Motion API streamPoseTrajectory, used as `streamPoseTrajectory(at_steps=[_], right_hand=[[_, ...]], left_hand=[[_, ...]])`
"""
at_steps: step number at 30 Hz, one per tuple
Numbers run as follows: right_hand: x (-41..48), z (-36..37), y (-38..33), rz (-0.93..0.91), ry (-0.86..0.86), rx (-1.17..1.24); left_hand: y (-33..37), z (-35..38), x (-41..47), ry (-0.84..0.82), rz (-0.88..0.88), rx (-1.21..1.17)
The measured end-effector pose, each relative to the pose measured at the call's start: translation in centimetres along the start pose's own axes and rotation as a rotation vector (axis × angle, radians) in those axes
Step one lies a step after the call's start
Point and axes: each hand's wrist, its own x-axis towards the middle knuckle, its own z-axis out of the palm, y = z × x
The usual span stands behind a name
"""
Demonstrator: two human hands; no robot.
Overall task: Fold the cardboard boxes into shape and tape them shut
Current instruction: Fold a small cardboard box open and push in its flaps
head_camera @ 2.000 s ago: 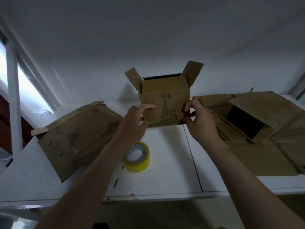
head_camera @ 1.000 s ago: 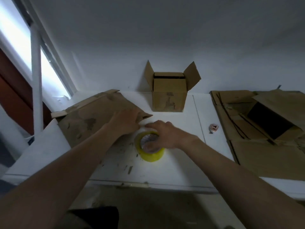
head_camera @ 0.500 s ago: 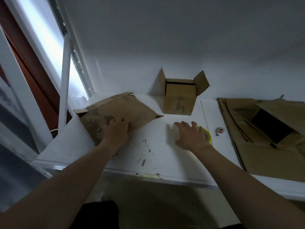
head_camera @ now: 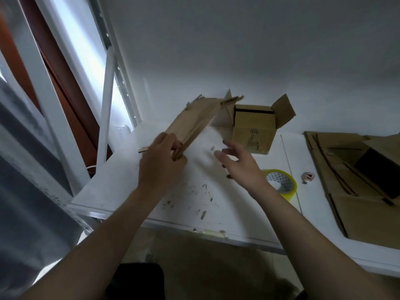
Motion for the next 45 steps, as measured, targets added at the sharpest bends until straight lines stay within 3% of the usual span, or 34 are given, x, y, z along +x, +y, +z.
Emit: streamPoseTrajectory(at_steps=[3, 5, 7, 9, 11, 17, 19, 21, 25, 28, 33, 39, 42, 45], right_hand=[[0.3, 0.1, -1.9, 0.001, -0.099, 0.366], [0.5, 0.2, -2.6, -0.074, -0.115, 0.389], [0.5, 0.3, -2.8, -0.148, -0.09, 0.39], [0.3, 0.2, -2.9, -0.199, -0.084, 0.37], [0.1, 0.0, -3.3, -0.236, -0.095, 0.31], [-0.2, -0.3, -4.0, -0.326, -0.068, 0.248], [-0.5, -0.2, -4.8, -0.337, -0.058, 0.25], [-1.0, -0.1, -5.6, -0.364, -0.052, 0.249], [-1.7, -0.2, -6.9, -0.443, -0.035, 0.219], [-1.9, -0.6, -7.7, -0.481, 0.006, 0.183], [-2.2, -1.7, -8.9, -0.62, 0.062, -0.048], [-2.7, -3.6, -10.9, -0.704, 0.072, -0.195], [-3.2, -3.4, -11.8, -0.733, -0.03, -0.299], [-3.4, -2.7, -12.1, -0.624, -0.164, -0.38]], left_hand=[[1.3, 1.5, -2.0, -0.127, 0.023, -0.015], [1.9, 2.9, -2.6, -0.262, 0.067, -0.084], [2.8, 3.4, -1.9, -0.349, -0.013, -0.33], [3.4, 3.1, -0.6, -0.244, -0.172, -0.547], [3.4, 2.5, 0.9, -0.096, -0.268, -0.591], [4.3, -0.6, 3.7, 0.071, -0.199, -0.402], [4.5, -2.0, 3.9, 0.079, -0.045, -0.294], [4.3, -3.3, 3.9, 0.035, 0.093, -0.166], [3.8, -5.0, 4.3, -0.151, 0.122, 0.065], [3.9, -5.8, 5.2, -0.235, 0.106, 0.046], [4.1, -7.2, 4.5, -0.05, 0.228, -0.132], [2.8, -10.2, 2.9, -0.054, 0.234, -0.233], [2.9, -11.0, 2.6, -0.088, 0.255, -0.242], [3.6, -11.3, 2.4, -0.169, 0.311, -0.23]])
